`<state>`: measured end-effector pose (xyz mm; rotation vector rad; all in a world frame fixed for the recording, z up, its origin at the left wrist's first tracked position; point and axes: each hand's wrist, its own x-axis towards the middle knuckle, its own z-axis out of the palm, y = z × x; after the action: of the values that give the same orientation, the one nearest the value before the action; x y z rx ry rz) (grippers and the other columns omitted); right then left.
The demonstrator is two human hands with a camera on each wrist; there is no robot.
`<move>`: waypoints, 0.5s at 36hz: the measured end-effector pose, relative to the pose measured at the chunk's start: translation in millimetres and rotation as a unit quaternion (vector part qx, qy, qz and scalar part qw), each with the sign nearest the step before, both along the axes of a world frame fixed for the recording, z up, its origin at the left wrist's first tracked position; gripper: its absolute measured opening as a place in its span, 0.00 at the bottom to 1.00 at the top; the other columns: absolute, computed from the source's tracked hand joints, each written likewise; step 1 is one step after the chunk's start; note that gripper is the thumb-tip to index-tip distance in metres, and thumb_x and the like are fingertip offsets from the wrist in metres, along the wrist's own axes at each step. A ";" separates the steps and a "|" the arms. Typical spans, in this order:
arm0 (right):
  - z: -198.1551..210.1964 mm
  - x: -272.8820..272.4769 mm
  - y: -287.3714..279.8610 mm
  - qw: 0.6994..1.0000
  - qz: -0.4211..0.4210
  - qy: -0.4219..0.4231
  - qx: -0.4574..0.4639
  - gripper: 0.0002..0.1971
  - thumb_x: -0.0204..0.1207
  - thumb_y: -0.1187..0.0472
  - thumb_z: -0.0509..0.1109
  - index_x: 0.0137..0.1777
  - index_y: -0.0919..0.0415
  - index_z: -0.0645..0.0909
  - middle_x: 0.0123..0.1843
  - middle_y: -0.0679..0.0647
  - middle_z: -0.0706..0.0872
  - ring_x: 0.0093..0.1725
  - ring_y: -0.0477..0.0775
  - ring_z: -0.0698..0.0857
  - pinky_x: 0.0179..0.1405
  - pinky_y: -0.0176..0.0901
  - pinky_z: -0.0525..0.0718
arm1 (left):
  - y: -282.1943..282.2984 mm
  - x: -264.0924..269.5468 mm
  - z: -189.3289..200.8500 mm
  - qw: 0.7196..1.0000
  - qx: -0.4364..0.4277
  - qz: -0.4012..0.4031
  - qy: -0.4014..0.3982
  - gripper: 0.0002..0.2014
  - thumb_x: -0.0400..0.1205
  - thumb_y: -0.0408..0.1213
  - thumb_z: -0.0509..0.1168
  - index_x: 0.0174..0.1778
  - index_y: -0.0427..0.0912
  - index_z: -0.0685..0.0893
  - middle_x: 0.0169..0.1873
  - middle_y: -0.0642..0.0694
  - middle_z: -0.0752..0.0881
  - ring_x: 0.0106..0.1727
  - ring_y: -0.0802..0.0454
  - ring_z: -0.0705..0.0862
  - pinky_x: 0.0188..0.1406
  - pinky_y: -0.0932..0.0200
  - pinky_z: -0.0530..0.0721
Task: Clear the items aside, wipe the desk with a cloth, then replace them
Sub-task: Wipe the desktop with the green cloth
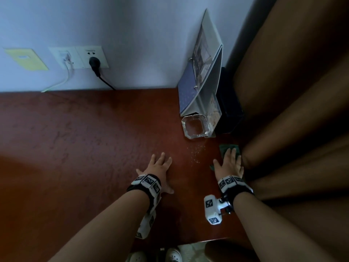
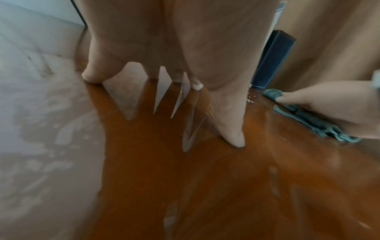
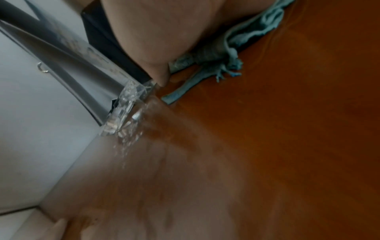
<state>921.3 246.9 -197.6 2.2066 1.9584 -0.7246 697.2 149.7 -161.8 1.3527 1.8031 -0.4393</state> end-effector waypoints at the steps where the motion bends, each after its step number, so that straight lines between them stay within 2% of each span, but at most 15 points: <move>1: 0.3 -0.2 6.3 1.000 0.000 0.002 -0.002 0.37 0.83 0.43 0.54 0.85 0.52 0.40 0.86 0.45 0.36 0.84 0.54 0.40 0.82 0.59 0.46 | 1.1 -0.2 0.6 1.000 -0.005 0.000 -0.001 0.62 0.70 0.56 0.80 0.86 0.62 0.38 0.84 0.59 0.29 0.86 0.46 0.30 0.73 0.13 0.51; 8: 0.3 -8.1 27.4 1.000 0.014 0.002 -0.015 0.37 0.83 0.42 0.54 0.85 0.50 0.40 0.85 0.43 0.36 0.84 0.54 0.39 0.82 0.60 0.45 | 8.3 4.0 3.0 1.000 -0.026 0.007 -0.006 0.62 0.70 0.52 0.82 0.86 0.62 0.38 0.85 0.57 0.29 0.85 0.44 0.29 0.72 0.12 0.53; 18: 0.3 -40.3 4.0 0.999 0.045 -0.007 -0.003 0.41 0.80 0.40 0.57 0.85 0.52 0.39 0.85 0.45 0.34 0.84 0.55 0.39 0.82 0.60 0.45 | 10.7 4.5 2.5 0.999 -0.027 0.012 -0.011 0.64 0.69 0.50 0.83 0.86 0.63 0.38 0.84 0.58 0.28 0.85 0.43 0.27 0.70 0.09 0.51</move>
<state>881.0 250.9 -197.3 2.0992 2.0310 -0.7007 701.7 160.5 -159.3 1.2928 1.7748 -0.4544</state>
